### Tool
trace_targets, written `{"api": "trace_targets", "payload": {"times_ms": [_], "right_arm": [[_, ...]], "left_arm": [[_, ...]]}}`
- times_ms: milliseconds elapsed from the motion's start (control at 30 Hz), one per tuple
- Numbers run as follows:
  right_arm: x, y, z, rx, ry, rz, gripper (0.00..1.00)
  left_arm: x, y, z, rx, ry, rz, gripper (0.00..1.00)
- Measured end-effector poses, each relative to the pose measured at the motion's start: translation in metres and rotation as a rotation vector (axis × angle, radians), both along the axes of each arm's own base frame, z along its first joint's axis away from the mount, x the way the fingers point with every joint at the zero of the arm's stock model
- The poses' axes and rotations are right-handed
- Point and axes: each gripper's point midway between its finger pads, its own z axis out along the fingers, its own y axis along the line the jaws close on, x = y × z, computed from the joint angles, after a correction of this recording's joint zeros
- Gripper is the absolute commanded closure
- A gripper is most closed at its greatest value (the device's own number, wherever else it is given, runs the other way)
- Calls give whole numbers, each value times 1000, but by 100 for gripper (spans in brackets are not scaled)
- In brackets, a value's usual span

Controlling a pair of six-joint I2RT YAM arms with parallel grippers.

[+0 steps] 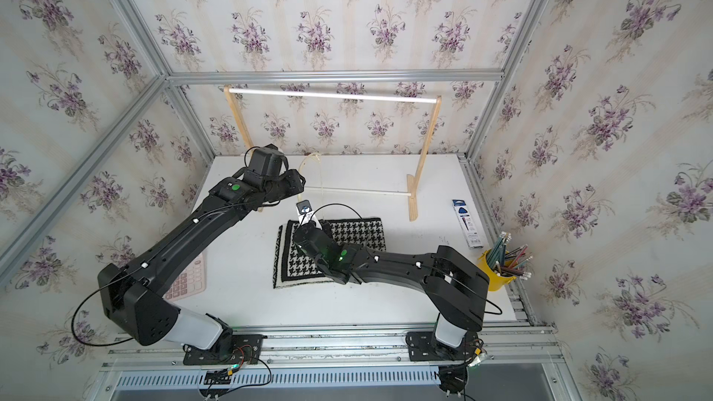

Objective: Hang the scarf on the hanger
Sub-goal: Adjust the hanger.

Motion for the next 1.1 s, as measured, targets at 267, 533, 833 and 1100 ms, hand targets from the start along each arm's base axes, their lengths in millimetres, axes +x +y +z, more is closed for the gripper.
{"api": "trace_targets", "payload": {"times_ms": [267,533,833,1100], "right_arm": [[-2,10,8,5,8,31,100],[4,24,29,4,-5,35,100],[6,20,23,-57,38,20,100],[-6,4,24,-60,66,55,100]], "left_arm": [[-10,6,13,1,-54,8,40],[-29,25,51,-6,-193,50,37],[-21,37,50,30,-241,125,37],[-29,38,37,19,-262,124,37]]}}
